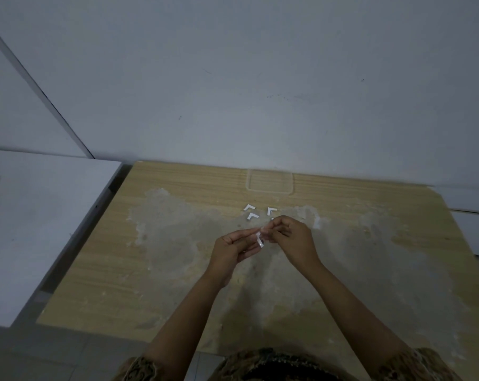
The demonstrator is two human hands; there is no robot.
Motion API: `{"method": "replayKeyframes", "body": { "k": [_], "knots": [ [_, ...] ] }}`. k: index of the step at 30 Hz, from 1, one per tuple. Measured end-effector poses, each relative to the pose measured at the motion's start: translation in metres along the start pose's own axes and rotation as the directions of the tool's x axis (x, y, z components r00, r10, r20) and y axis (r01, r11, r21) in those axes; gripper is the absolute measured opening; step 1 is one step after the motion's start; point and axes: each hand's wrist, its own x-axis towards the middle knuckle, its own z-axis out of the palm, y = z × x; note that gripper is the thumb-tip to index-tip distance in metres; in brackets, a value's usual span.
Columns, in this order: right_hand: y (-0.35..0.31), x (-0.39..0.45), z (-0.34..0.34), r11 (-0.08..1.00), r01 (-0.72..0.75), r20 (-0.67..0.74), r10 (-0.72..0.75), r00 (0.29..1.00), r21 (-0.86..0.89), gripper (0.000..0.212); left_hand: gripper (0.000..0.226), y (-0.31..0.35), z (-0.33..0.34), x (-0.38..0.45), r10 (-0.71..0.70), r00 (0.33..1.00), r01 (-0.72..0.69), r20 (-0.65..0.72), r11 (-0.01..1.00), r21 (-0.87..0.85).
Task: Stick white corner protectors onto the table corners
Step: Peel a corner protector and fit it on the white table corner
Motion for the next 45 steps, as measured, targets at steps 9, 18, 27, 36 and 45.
{"method": "replayKeyframes", "body": {
  "k": [9, 18, 27, 36, 45],
  "knots": [
    [-0.001, -0.006, 0.003, 0.949, 0.178, 0.039, -0.174, 0.984, -0.261, 0.005, 0.023, 0.000, 0.002, 0.004, -0.055, 0.997, 0.044, -0.062, 0.985, -0.170],
    [0.053, -0.003, -0.012, 0.975, -0.224, -0.077, 0.224, 0.972, 0.012, 0.011, 0.025, -0.002, -0.009, 0.003, -0.073, 0.985, 0.028, -0.155, 0.961, -0.276],
    [0.105, -0.011, -0.020, 0.948, -0.302, -0.134, 0.288, 0.948, -0.100, 0.006, 0.026, -0.005, -0.014, -0.009, -0.083, 0.986, 0.046, -0.147, 0.970, -0.240],
    [0.122, -0.012, -0.019, 0.899, -0.342, -0.157, 0.309, 0.938, -0.273, 0.022, 0.024, -0.009, -0.022, -0.026, -0.102, 0.984, 0.067, -0.145, 0.972, -0.226],
    [0.052, -0.038, 0.024, 0.976, -0.097, -0.011, 0.096, 0.995, -0.193, 0.023, 0.021, -0.005, -0.042, -0.044, -0.077, 0.980, 0.037, -0.186, 0.977, -0.208]
  ]
}}
